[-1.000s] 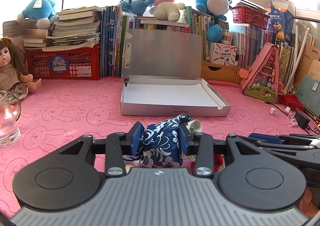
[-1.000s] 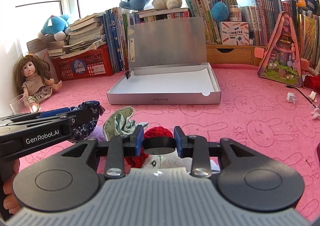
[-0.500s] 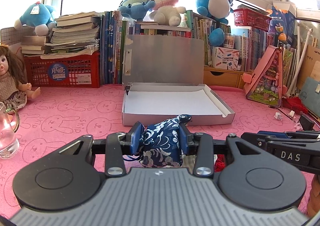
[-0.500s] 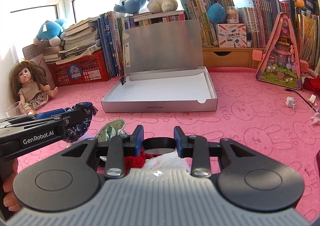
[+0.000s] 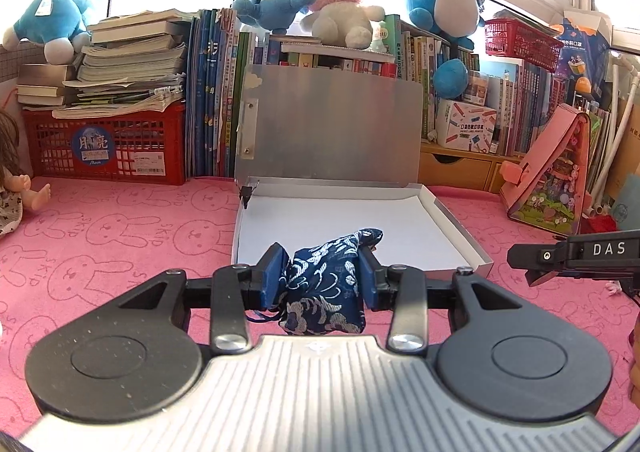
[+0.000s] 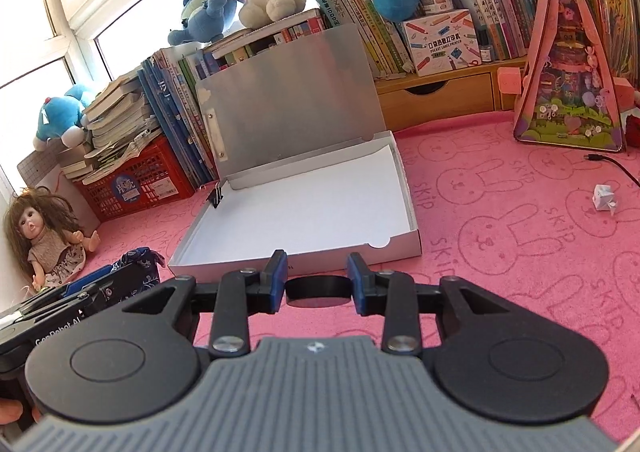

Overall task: Organize objects
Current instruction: 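Open right tool to drop the black lid while left tool releases the pouch into the box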

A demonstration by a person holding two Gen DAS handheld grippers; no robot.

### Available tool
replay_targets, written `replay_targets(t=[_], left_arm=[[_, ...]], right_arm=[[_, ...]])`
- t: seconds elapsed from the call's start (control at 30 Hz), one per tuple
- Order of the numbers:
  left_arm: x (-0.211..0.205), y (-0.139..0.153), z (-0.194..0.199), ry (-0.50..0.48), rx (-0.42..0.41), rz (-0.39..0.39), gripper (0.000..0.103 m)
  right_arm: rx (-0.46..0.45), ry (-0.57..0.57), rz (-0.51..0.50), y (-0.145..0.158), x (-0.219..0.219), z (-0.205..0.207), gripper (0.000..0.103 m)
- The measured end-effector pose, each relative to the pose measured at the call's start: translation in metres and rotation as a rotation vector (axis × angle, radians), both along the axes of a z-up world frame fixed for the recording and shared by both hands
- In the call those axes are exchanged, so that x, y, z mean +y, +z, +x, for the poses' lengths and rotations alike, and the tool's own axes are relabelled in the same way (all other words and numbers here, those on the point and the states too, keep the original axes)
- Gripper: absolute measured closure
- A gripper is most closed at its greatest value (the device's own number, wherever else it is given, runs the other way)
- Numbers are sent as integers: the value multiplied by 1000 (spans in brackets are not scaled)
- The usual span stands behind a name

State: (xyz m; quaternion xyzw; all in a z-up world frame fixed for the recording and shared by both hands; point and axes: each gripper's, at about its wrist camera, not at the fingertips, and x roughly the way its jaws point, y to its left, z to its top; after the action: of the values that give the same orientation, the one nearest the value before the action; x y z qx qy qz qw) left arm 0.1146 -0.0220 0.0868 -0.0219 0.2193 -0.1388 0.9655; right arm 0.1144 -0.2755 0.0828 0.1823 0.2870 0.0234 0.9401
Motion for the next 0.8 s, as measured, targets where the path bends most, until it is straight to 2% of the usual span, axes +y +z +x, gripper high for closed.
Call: replay_targets(t=[0.23,0.47,0.67,0.8], left_arm=[[-9,-1,61,8,53,5,57],[-28,-8,124,40,84,63,57],[-48,-23,165,29,101,139,57],[-55,-37,182,21,132,156,57]], right_arm=[[75,-9,86,-9,-22,57,65],[114,-28,132,-16,-27,116,64],[137,-31,105,-27,-18,156,64],[159,-17,90,-40,-11,172,64]])
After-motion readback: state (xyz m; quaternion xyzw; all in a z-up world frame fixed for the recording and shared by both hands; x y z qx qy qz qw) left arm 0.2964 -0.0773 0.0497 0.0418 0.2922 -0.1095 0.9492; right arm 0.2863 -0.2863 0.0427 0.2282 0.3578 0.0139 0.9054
